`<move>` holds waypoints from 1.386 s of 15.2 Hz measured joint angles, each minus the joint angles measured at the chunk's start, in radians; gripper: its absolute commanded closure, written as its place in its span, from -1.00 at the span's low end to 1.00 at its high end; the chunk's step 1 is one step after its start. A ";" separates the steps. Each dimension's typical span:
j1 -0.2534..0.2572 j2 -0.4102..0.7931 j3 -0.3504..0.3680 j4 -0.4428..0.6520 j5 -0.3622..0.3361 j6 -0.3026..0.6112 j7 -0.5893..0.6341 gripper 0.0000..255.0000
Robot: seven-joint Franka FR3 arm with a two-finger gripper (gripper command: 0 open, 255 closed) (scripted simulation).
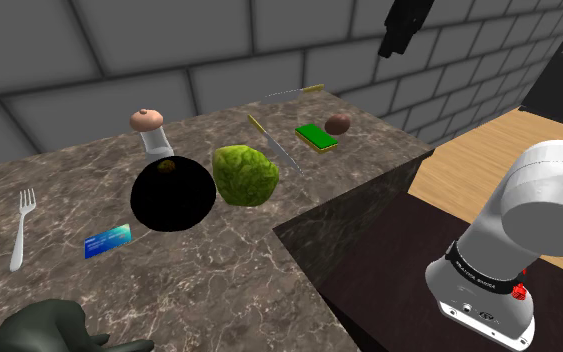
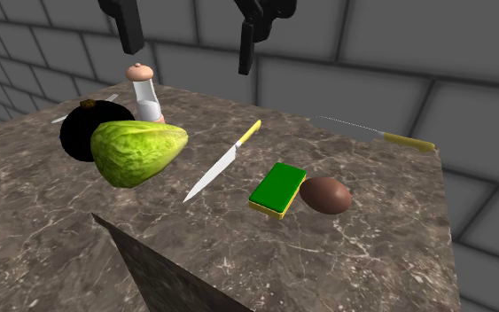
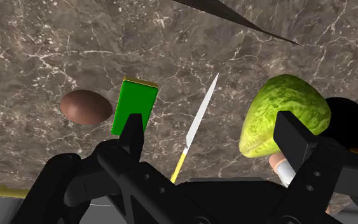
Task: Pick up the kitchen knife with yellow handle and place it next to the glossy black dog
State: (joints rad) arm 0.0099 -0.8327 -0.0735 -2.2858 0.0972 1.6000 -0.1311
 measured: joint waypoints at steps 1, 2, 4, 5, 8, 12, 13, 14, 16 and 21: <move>0.000 0.000 0.000 0.000 0.000 0.000 0.000 -1.00; -0.001 0.011 0.004 0.000 0.001 0.010 0.007 -1.00; -0.003 0.051 0.025 -0.013 0.005 0.057 0.033 -1.00; -0.003 0.077 0.038 -0.018 0.008 0.084 0.050 -1.00; -0.007 0.157 0.075 -0.022 0.014 0.159 0.102 -1.00; -0.014 0.288 0.119 -0.012 0.013 0.266 0.172 -1.00; -0.016 0.317 0.128 -0.014 0.011 0.293 0.188 -1.00; -0.018 0.345 0.139 -0.009 0.009 0.312 0.208 -1.00; -0.022 0.421 0.159 0.018 0.001 0.352 0.246 -1.00; -0.033 0.615 0.200 0.098 -0.033 0.444 0.345 -1.00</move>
State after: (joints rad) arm -0.0231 -0.2172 0.1260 -2.1880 0.0641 2.0439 0.2142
